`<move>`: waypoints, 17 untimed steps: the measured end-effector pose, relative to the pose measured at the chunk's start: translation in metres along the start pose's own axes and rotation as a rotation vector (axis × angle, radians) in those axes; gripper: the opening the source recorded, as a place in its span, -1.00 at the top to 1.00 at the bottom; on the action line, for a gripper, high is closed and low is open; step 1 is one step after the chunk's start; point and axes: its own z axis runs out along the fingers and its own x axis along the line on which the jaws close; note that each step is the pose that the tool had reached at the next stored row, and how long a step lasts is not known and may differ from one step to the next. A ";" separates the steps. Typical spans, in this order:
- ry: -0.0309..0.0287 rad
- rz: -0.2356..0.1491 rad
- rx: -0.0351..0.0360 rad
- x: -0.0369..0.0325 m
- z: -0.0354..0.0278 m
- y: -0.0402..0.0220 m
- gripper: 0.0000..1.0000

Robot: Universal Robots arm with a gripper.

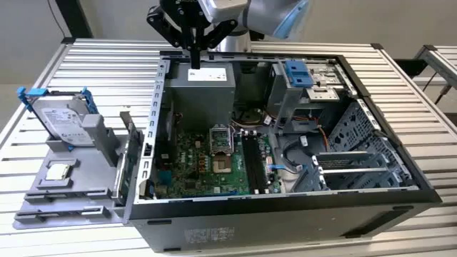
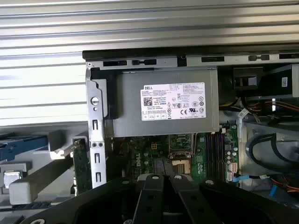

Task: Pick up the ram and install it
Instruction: 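Reach for the ram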

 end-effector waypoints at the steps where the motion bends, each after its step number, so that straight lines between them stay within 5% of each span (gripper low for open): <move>1: -0.0001 0.000 0.0000 0.0000 0.0000 0.0000 1.00; 17: -0.0013 0.000 0.0000 0.0061 -0.0002 -0.0004 1.00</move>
